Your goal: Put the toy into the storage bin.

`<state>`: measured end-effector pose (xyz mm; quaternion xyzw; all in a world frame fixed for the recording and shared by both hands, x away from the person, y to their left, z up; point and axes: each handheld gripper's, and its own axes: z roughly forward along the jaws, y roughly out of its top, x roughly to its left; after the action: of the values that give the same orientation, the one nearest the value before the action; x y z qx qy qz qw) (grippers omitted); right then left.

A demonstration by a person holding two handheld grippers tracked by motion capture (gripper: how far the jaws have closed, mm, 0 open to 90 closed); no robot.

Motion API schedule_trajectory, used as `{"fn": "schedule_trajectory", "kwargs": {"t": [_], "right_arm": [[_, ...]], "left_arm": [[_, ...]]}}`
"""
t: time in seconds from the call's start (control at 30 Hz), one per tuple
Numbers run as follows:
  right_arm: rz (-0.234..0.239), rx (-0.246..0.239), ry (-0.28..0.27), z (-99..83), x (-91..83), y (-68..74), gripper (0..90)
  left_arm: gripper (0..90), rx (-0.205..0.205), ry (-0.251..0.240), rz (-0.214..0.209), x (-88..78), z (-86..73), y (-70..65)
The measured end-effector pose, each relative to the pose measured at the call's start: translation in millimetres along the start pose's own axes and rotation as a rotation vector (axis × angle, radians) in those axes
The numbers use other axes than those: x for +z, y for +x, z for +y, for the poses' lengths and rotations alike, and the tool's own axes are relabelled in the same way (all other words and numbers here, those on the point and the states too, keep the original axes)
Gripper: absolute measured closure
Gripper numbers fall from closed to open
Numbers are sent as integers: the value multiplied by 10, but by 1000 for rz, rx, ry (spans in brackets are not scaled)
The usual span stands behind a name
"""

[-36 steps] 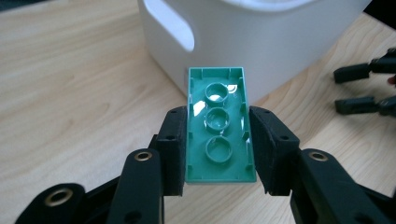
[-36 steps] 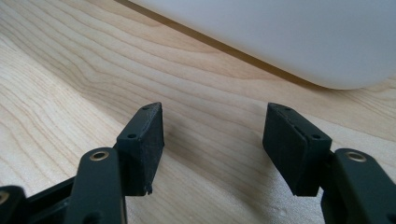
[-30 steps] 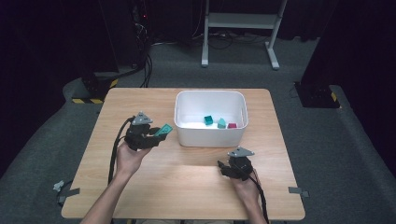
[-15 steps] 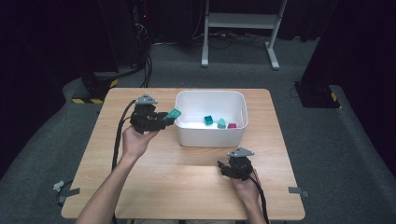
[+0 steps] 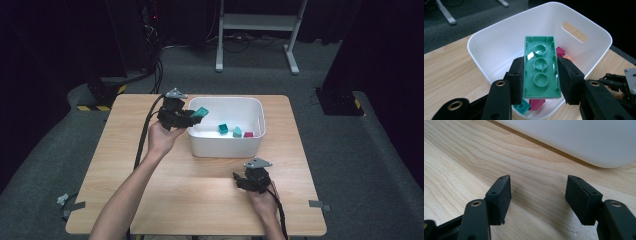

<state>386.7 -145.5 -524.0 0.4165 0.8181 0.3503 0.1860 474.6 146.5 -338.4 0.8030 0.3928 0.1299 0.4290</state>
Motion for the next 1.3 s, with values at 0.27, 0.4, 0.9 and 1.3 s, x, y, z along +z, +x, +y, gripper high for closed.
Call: {"fn": "schedule_trajectory", "kwargs": {"t": [0.27, 0.4, 0.9, 1.3], "right_arm": [[0, 0, 1, 0, 0, 1, 375], [0, -1, 1, 0, 0, 0, 375], [-1, -2, 1, 0, -1, 1, 373], [0, 0, 1, 1, -1, 2, 373]], "left_arm": [[585, 3, 33, -4, 165, 7, -19], [585, 0, 35, -8, 244, 21, -32], [393, 38, -17, 14, 86, -28, -101], [377, 45, -49, 60, -307, -357, -36]]}}
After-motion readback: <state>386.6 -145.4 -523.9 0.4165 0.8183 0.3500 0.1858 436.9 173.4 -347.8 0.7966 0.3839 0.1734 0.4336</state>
